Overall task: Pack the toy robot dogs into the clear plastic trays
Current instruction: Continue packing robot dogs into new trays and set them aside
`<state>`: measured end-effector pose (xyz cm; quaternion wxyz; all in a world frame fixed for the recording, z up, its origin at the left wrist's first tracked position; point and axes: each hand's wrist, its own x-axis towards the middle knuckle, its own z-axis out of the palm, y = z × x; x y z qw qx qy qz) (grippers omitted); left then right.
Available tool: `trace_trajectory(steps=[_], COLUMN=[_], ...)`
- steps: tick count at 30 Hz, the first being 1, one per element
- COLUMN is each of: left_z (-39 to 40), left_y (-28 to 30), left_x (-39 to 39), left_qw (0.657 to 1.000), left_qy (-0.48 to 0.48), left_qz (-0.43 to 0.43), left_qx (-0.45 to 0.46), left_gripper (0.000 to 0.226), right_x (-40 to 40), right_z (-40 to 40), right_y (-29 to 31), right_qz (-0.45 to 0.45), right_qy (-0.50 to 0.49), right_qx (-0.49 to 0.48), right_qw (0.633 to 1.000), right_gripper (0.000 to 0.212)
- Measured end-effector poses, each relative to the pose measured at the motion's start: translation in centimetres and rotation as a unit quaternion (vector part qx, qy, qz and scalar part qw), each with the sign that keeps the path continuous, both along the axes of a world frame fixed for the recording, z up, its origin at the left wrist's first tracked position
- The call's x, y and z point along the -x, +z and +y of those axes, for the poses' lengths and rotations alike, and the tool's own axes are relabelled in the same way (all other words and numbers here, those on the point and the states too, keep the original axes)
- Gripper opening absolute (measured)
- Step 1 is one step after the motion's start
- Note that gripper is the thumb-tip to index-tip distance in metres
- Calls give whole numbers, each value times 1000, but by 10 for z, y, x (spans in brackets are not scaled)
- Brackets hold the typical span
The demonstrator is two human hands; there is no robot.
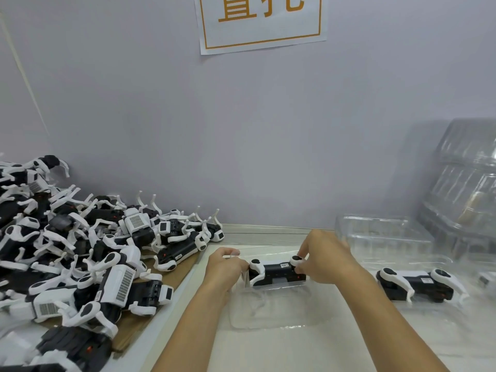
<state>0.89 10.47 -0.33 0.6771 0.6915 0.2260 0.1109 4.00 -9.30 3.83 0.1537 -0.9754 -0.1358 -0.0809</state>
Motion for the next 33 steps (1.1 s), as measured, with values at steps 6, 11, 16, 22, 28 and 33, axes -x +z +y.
trace_trajectory(steps=[6,11,16,22,28,33], left_z=[0,-1,-2,-2,-3,-3], left_y=[0,-2,-2,-1,-1,-3], left_x=[0,1,0,3,4,3], left_qw=[1000,1000,1000,998,999,999], left_qy=[3,6,12,2,15,13], left_qz=[-1,-7,-14,-23,-28,-28], left_qx=[4,11,20,53,31,25], left_gripper=[30,30,29,35,34,33], right_x=[-3,-5,9,33,35,32], right_z=[-5,-9,7,51,58,58], right_y=[1,7,7,-9,-12,-11], right_qz=[17,46,44,45,5,8], right_qy=[26,67,141,160,110,89], right_qx=[-10,-146,-168,7,-32,-54], right_qw=[999,986,975,986,993,995], right_gripper=[30,36,48,41,26,21])
